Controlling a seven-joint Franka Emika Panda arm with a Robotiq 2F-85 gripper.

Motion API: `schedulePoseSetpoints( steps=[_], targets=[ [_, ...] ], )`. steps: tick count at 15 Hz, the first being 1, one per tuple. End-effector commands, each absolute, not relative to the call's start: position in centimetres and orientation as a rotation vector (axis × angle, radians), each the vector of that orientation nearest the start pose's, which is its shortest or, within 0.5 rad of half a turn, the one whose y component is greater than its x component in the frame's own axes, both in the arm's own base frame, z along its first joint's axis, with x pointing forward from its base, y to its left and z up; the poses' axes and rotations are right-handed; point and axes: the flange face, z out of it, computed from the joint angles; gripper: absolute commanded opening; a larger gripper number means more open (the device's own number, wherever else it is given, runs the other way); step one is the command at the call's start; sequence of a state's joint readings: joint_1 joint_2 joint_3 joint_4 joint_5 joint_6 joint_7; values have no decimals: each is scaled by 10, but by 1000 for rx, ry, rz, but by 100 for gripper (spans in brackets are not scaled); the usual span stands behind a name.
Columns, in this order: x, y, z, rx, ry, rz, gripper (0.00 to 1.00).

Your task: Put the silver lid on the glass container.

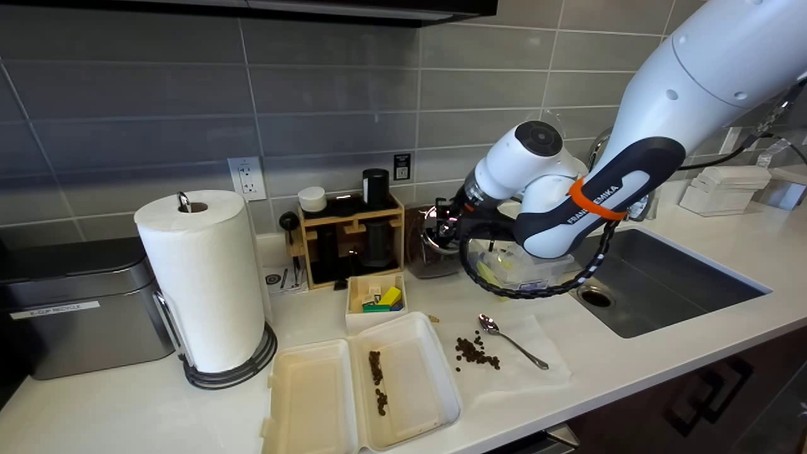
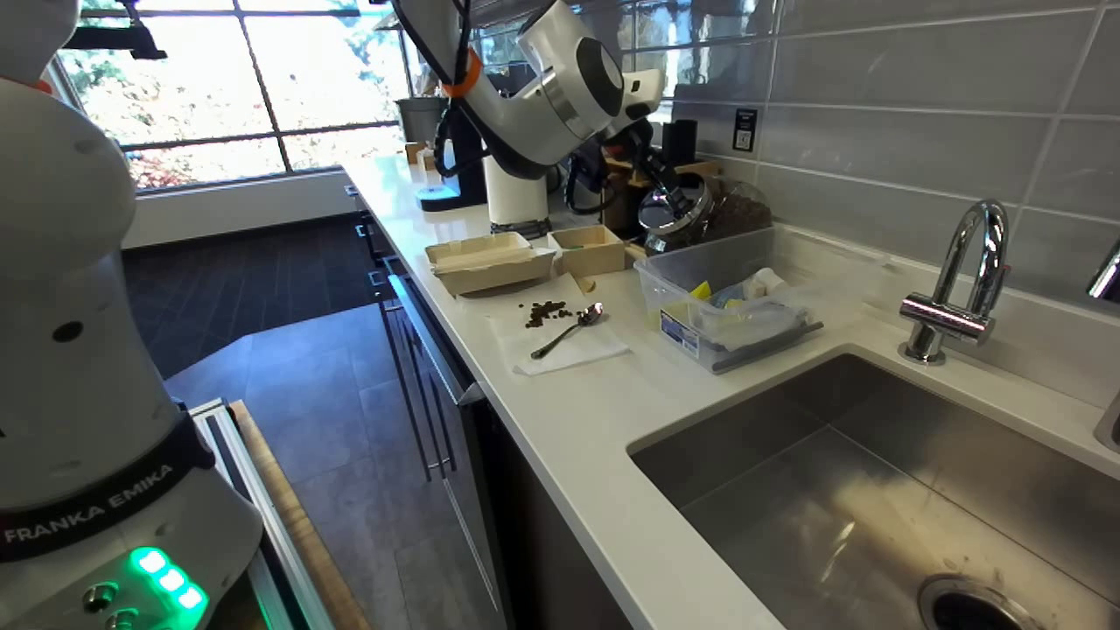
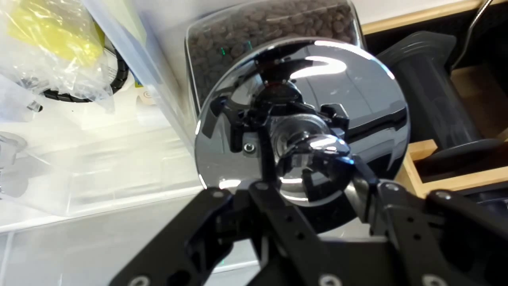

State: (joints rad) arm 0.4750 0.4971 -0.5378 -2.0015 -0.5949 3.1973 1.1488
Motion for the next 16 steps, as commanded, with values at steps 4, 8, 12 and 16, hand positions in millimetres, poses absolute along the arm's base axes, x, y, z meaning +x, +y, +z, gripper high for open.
schedulePoseSetpoints(
  steps=[4, 8, 12, 16],
  targets=[
    [649, 37, 295, -2794, 668, -1207, 21],
    [651, 37, 291, -2789, 660, -1222, 21],
    [654, 35, 287, -2792, 655, -1234, 21],
    [655, 35, 284, -2781, 653, -1236, 21]
  ],
)
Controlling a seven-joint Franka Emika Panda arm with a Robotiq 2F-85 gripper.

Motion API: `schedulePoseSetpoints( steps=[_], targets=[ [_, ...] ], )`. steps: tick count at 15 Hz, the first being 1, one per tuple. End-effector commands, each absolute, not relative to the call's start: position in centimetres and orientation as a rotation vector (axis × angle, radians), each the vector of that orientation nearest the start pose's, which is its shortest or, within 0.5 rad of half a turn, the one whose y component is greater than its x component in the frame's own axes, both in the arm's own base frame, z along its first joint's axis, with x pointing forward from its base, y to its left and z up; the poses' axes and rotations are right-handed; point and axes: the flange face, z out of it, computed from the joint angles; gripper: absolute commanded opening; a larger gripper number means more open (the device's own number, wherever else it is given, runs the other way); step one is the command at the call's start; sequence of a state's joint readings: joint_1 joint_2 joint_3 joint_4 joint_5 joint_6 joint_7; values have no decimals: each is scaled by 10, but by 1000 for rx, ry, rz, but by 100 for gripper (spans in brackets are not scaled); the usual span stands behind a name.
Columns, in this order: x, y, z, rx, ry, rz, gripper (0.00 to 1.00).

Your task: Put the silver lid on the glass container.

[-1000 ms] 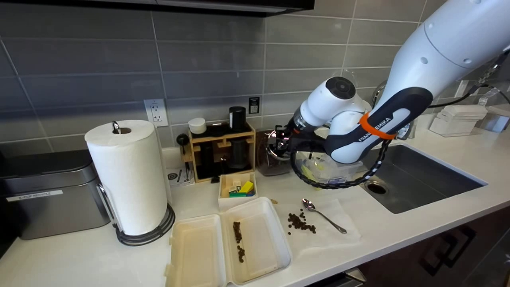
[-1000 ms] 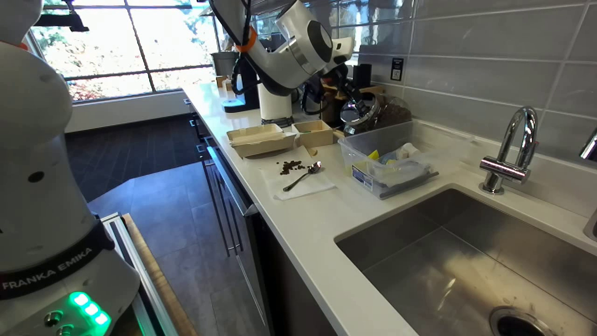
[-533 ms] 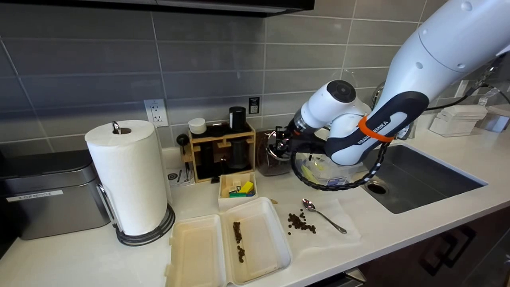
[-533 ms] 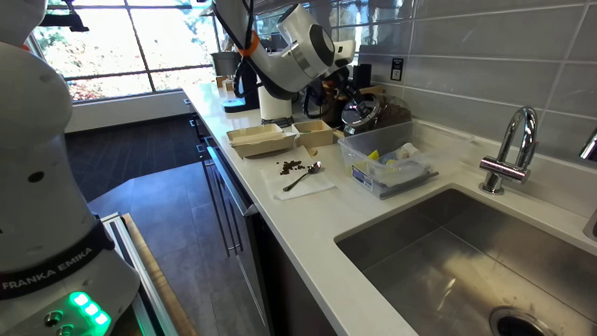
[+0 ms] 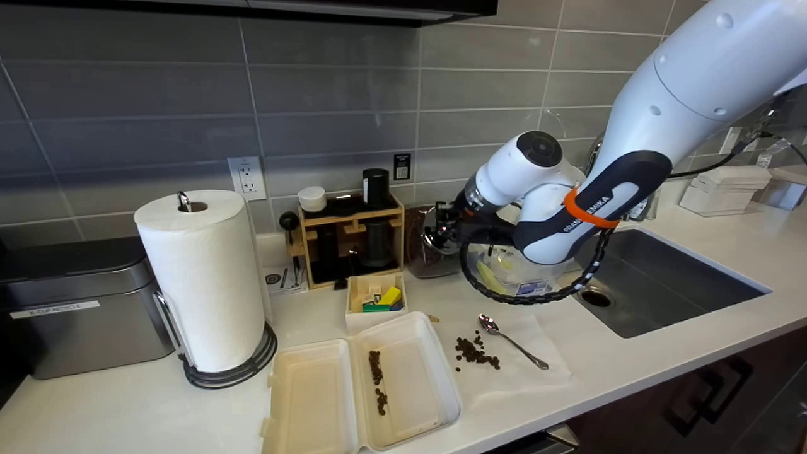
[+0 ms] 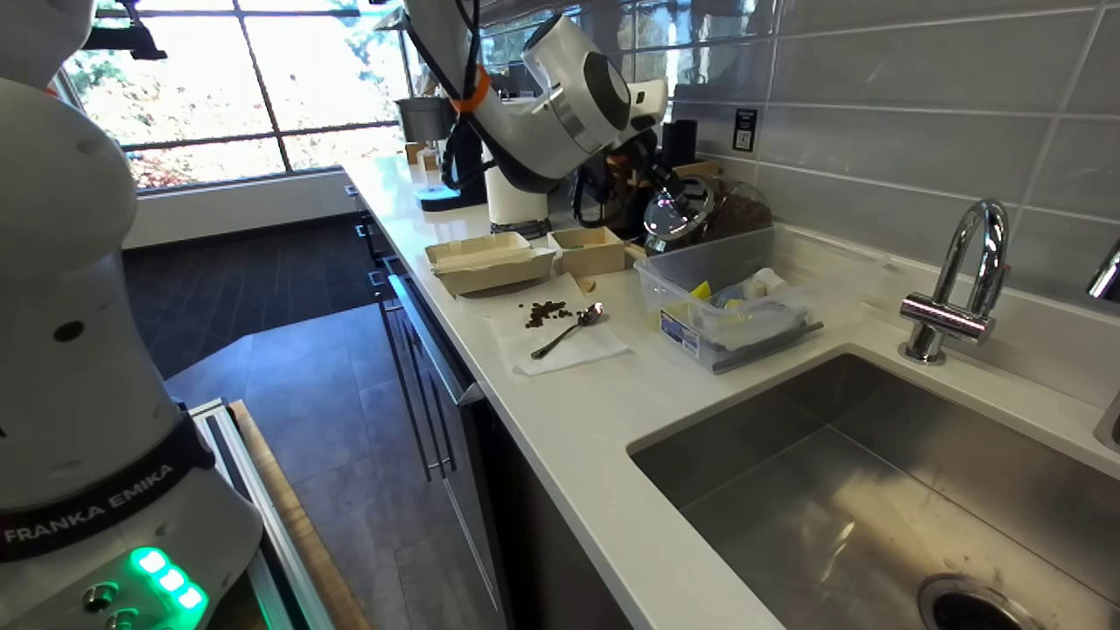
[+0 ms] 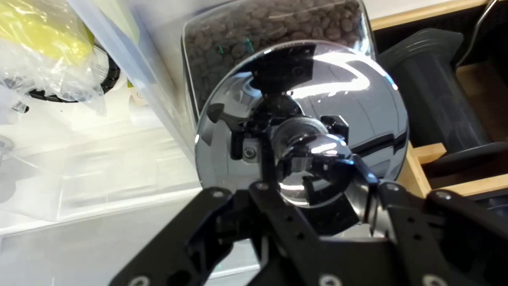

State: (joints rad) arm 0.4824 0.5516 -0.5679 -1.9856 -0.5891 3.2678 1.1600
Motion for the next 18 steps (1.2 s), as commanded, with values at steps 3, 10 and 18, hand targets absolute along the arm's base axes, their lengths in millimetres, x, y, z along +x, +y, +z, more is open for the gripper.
schedulePoseSetpoints(
  steps=[3, 10, 18],
  targets=[
    [657, 36, 285, -2764, 650, -1251, 21],
    [660, 35, 287, -2738, 641, -1285, 21],
    [660, 30, 278, -2755, 647, -1294, 21]
  ],
)
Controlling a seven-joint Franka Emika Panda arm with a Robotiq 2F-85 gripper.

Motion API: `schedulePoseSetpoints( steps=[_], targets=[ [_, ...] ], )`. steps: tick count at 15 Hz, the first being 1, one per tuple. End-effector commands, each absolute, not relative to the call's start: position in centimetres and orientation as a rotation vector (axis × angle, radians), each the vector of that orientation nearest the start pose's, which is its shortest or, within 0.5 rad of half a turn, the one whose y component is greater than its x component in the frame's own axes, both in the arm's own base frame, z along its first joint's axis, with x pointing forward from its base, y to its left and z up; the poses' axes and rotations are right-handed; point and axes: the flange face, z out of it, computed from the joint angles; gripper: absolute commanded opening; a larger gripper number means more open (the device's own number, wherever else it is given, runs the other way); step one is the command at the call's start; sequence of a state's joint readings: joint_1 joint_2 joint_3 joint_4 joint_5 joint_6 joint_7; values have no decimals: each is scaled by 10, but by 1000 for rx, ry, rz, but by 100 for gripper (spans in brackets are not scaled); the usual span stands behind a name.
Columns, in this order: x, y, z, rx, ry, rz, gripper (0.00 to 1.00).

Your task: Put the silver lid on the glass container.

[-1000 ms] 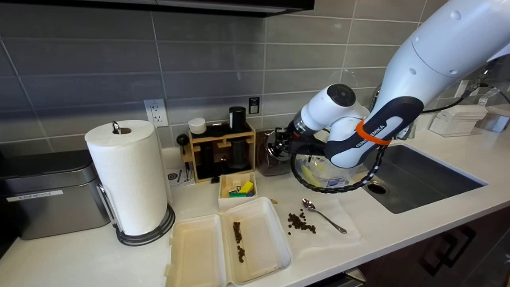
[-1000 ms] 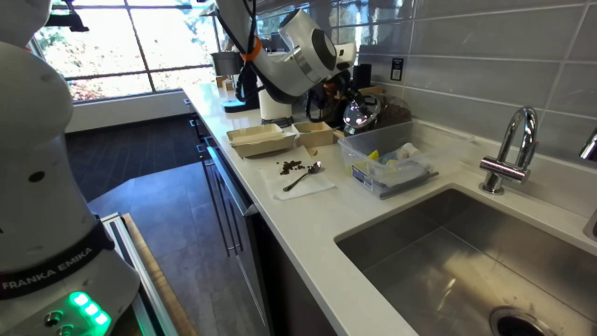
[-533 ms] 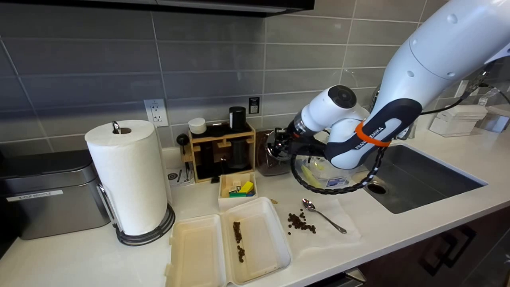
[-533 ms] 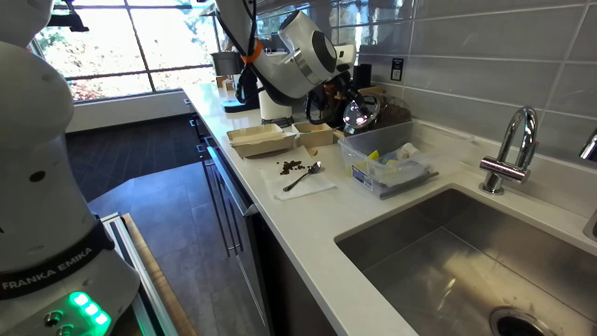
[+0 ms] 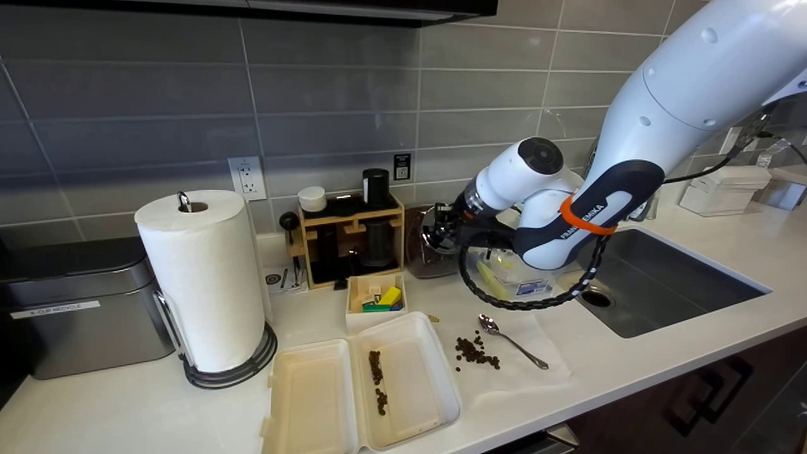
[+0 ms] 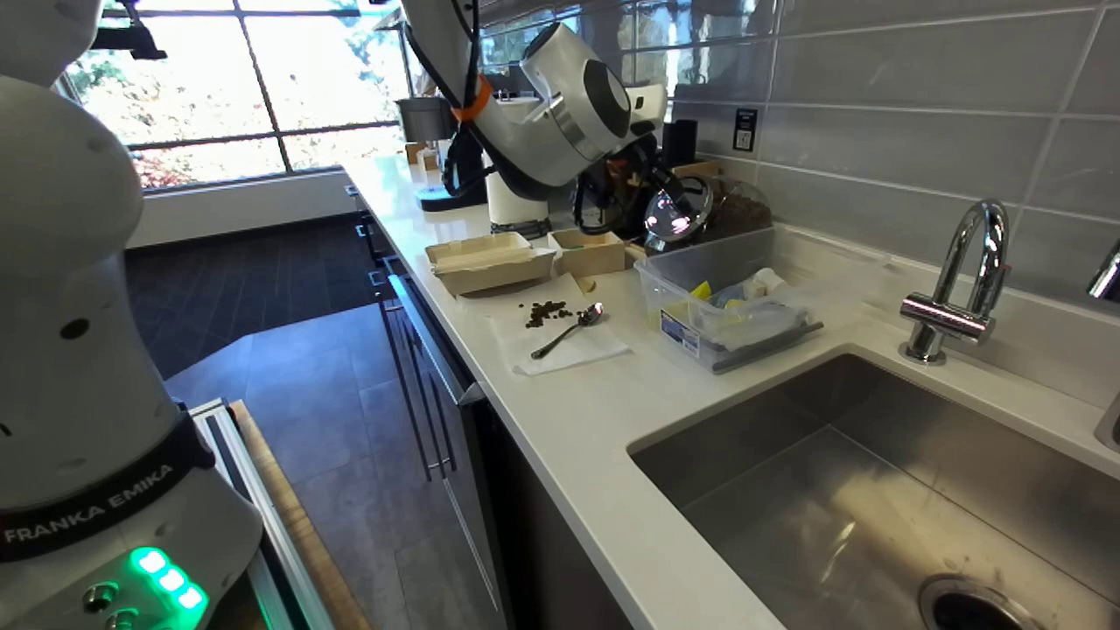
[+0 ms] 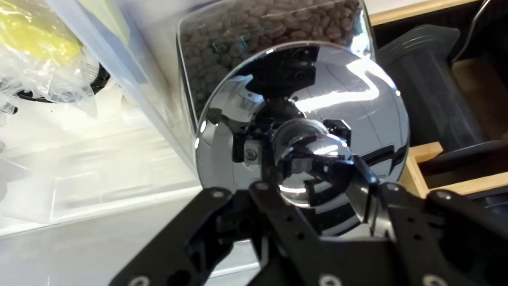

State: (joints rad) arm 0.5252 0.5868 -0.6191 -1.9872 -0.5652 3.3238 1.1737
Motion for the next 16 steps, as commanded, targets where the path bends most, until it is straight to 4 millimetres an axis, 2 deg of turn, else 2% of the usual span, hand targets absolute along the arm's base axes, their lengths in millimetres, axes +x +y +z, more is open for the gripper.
schedulePoseSetpoints(
  steps=[1, 11, 12, 13, 16],
  targets=[
    [660, 29, 276, -2753, 646, -1297, 21],
    [657, 25, 269, -2739, 626, -1304, 21],
    [657, 26, 269, -2738, 625, -1304, 71],
    [656, 26, 270, -2738, 627, -1300, 72],
    [660, 26, 268, -2739, 629, -1309, 93]
  ],
)
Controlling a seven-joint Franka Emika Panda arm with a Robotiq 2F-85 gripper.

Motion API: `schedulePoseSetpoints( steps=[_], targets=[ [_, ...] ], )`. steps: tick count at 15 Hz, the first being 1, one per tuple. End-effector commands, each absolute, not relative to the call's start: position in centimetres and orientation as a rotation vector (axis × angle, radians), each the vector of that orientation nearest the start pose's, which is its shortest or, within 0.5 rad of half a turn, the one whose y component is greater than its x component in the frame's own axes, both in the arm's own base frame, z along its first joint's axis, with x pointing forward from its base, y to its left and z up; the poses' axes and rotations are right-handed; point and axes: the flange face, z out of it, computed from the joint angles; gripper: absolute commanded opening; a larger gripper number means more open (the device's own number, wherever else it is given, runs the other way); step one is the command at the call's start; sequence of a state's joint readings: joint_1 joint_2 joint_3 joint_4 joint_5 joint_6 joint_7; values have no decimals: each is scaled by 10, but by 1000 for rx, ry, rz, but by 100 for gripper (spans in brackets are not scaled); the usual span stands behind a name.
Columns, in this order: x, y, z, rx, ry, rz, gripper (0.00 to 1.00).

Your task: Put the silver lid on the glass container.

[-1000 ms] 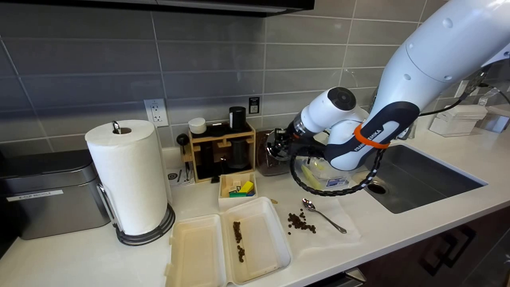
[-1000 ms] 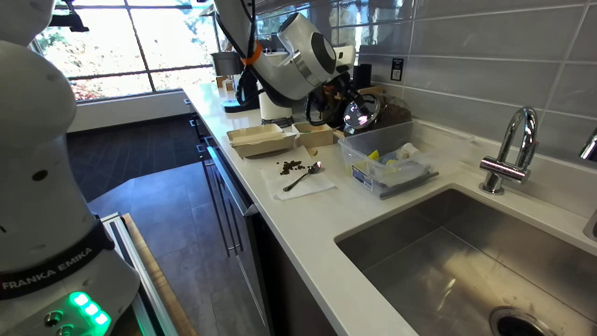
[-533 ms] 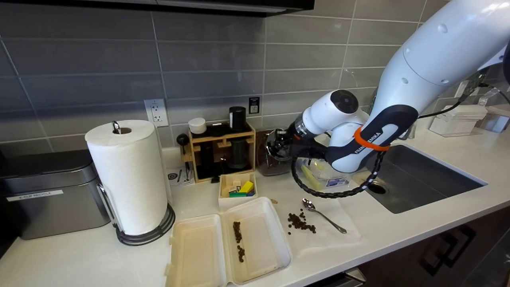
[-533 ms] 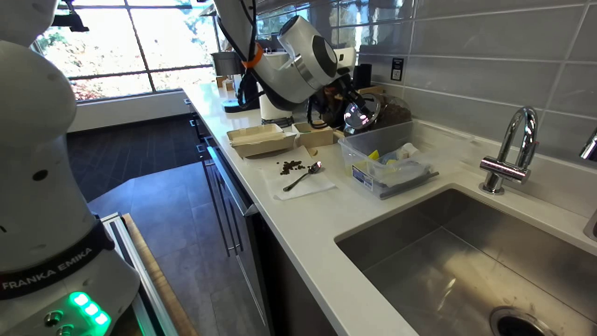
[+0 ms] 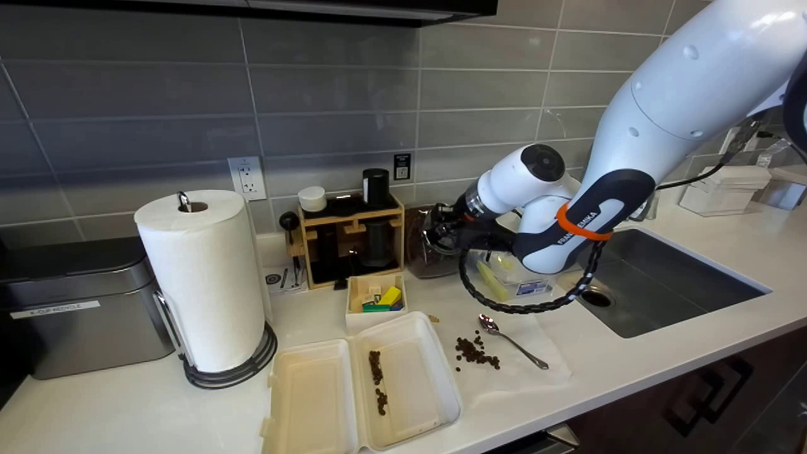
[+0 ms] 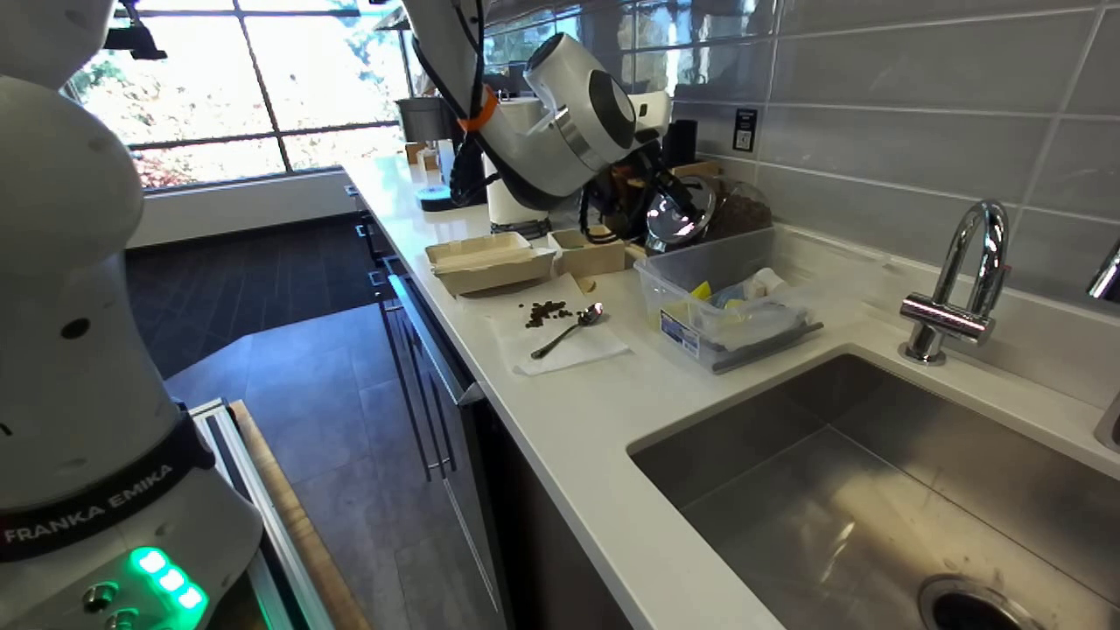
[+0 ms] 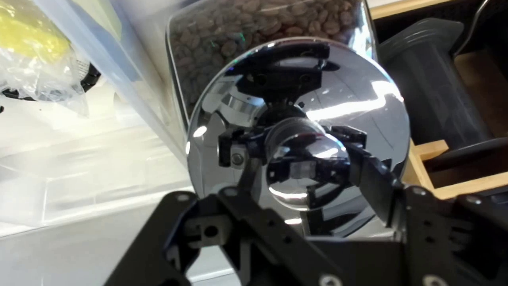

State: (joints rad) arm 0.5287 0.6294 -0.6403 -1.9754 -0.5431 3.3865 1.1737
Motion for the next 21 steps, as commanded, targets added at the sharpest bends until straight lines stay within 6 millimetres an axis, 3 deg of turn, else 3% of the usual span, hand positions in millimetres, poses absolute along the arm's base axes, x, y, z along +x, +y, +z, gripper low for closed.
schedulePoseSetpoints(
  steps=[1, 8, 12, 17, 21],
  targets=[
    [661, 26, 268, -2738, 631, -1310, 99],
    [659, 27, 277, -2739, 647, -1308, 100],
    [655, 25, 298, -2737, 661, -1313, 100],
    [631, 31, 329, -2829, 659, -1218, 100],
    [599, 42, 356, -2942, 513, -1132, 100]
  ],
)
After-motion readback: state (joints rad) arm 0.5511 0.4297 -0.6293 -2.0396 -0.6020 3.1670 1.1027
